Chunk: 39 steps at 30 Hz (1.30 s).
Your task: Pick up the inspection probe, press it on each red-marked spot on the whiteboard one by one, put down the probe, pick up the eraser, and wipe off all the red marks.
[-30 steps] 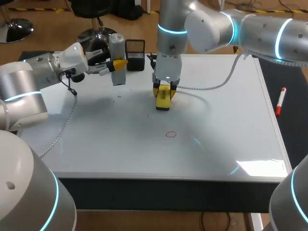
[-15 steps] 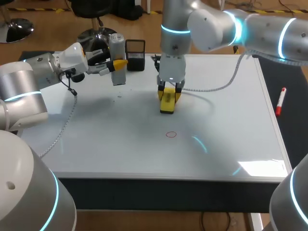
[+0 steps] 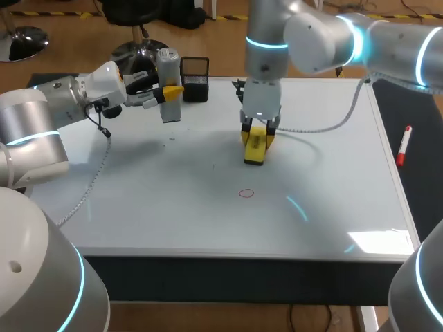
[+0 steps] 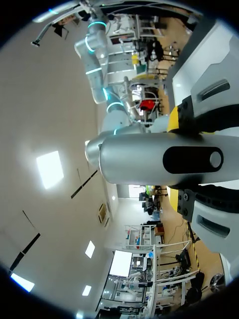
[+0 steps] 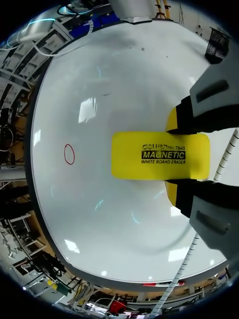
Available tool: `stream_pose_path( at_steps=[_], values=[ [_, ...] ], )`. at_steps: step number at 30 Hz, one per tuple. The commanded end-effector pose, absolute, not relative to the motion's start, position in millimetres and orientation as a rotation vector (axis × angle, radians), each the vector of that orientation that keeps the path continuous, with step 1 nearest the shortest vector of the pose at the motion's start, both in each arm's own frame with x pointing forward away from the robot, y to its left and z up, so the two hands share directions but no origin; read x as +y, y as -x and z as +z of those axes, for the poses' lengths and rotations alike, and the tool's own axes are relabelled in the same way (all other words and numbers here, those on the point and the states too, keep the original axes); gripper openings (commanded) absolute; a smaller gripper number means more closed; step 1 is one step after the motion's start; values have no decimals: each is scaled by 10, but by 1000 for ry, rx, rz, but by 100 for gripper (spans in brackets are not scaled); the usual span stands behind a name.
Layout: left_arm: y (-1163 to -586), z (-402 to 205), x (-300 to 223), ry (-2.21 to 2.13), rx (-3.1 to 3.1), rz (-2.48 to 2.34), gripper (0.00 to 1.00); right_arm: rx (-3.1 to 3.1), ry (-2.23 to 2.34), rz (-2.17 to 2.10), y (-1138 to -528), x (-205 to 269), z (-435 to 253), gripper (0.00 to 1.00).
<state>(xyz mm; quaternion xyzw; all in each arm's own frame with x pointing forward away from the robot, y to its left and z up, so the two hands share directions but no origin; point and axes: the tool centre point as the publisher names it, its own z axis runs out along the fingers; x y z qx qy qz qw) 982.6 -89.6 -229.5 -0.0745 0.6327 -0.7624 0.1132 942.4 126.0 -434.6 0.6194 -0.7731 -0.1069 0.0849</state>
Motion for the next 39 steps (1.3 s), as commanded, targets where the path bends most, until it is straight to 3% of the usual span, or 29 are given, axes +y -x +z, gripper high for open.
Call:
stream_pose_path(
  at_steps=[1,10,26,39],
  values=[
    [-9825,-2287,-898,218,1855,-2237,0,-2312,-1852,-309,-9385,1171,-4511,0],
    [-9825,-2287,-898,218,1855,-2237,0,-2301,-1946,-232,-9532,1240,-4186,0],
    [-9825,-2287,-898,218,1855,-2237,0,-2279,-1985,-106,-9916,968,-3887,0],
    [-9825,-2287,-898,218,1855,-2237,0,-2342,-1868,-80,-10227,415,-3804,0]
  ],
)
